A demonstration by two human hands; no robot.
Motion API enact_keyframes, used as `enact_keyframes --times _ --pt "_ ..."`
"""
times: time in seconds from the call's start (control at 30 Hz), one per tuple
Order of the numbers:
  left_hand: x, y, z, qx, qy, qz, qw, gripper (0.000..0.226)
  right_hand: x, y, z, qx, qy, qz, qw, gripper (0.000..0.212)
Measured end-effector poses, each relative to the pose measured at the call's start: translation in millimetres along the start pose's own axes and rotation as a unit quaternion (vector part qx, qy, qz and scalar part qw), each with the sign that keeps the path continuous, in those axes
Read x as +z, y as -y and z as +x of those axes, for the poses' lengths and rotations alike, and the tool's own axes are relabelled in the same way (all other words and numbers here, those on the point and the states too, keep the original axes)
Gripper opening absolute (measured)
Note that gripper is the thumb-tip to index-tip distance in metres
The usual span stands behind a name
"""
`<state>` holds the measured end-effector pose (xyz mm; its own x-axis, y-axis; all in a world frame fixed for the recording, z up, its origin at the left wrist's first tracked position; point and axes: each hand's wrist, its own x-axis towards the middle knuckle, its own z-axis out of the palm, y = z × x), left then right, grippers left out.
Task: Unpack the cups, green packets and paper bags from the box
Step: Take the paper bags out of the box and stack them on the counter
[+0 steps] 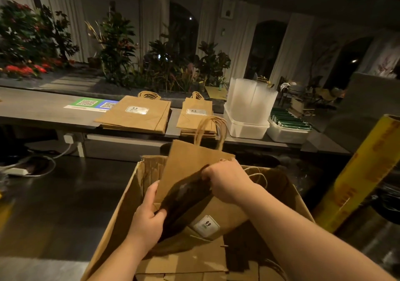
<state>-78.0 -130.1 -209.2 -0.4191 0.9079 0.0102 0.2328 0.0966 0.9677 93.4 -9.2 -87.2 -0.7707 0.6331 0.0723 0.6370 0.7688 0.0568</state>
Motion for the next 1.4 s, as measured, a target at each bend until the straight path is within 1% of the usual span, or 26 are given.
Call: enact_keyframes --times 0.07,0.27,0.37,0.47,0.5,0.53,0.57,0.6,0.63,0.67,0.7,0.73,0.77,0.8,0.83,0.87,0.9,0.93,0.97,1.0,1.03,1.13,1.2,1.27,1.33,1.4 --pt "4 4 -2 -0.003 0.027 0.006 1.000 0.060 -9 3 15 0.023 0.031 -0.006 0.999 0.023" --pt "10 9 -4 0.014 0.069 0.027 0.997 0.046 -13 25 41 0.070 0.015 0.020 0.997 0.022" --pt "12 7 -7 0.005 0.073 0.069 0.995 0.037 -3 34 45 0.090 0.025 0.035 0.995 0.024" --pt "11 10 -6 -0.003 0.098 0.127 0.987 0.069 4 35 46 0.097 0.020 0.051 0.994 0.023" --pt "12 10 -6 -0.009 0.101 0.143 0.985 0.072 7 34 45 0.092 0.016 0.057 0.994 0.022" --pt "12 10 -5 -0.021 0.092 0.154 0.984 0.070 11 33 46 0.086 0.010 0.068 0.994 0.021" --pt "11 10 -5 -0.029 0.071 0.157 0.985 0.065 14 31 45 0.075 -0.015 0.085 0.993 0.021" --pt "10 9 -7 -0.030 0.047 0.150 0.987 0.059 17 28 43 0.062 -0.065 0.104 0.991 0.021" --pt "10 8 -10 -0.016 0.020 0.134 0.991 0.052 19 22 39 0.050 -0.145 0.126 0.980 0.023" --pt "7 6 -13 0.006 -0.015 0.115 0.993 0.047 21 18 33 0.045 -0.243 0.159 0.956 0.025" --pt "6 4 -14 0.025 -0.052 0.100 0.993 0.043 23 12 23 0.047 -0.340 0.203 0.917 0.023" --pt "3 2 -15 0.039 -0.091 0.092 0.991 0.038 28 7 12 0.058 -0.414 0.243 0.875 0.019" --pt "0 1 -14 0.055 -0.128 0.088 0.986 0.034 38 1 1 0.076 -0.448 0.271 0.849 0.014" --pt "-2 0 -11 0.073 -0.160 0.081 0.981 0.031 52 -5 -10 0.096 -0.434 0.293 0.846 0.013" --pt "-4 1 -9 0.086 -0.185 0.067 0.977 0.032 68 -11 -18 0.116 -0.371 0.302 0.870 0.014" --pt "-5 0 -6 0.090 -0.202 0.047 0.974 0.033 85 -15 -24 0.136 -0.254 0.283 0.915 0.011" --pt "-6 1 -3 0.088 -0.213 0.025 0.973 0.034 102 -17 -29 0.142 -0.103 0.235 0.956 0.021" --pt "-6 2 1 0.083 -0.219 0.007 0.972 0.034 120 -18 -31 0.132 0.062 0.179 0.973 0.045" --pt "-7 4 5 0.076 -0.226 0.000 0.971 0.035 137 -16 -33 0.118 0.206 0.135 0.962 0.069" --pt "-7 7 8 0.072 -0.229 0.000 0.971 0.035 151 -13 -34 0.098 0.297 0.102 0.944 0.083" --pt "-7 10 11 0.071 -0.230 0.003 0.971 0.036 164 -10 -36 0.073 0.337 0.078 0.936 0.087" --pt "-5 15 14 0.062 -0.226 0.001 0.972 0.037 193 -8 -35 0.011 0.378 -0.003 0.926 0.073" --pt "-6 19 15 0.063 -0.222 0.006 0.973 0.037 194 -7 -32 -0.006 0.395 -0.049 0.917 0.076" --pt "-6 21 16 0.062 -0.214 0.029 0.974 0.038 190 -4 -31 -0.009 0.406 -0.053 0.912 0.073" --pt "-5 22 16 0.067 -0.207 0.053 0.975 0.038 190 1 -32 -0.007 0.395 -0.046 0.918 0.061" --pt "-3 20 15 0.071 -0.200 0.071 0.975 0.039 192 9 -34 0.027 0.370 -0.008 0.929 0.048"
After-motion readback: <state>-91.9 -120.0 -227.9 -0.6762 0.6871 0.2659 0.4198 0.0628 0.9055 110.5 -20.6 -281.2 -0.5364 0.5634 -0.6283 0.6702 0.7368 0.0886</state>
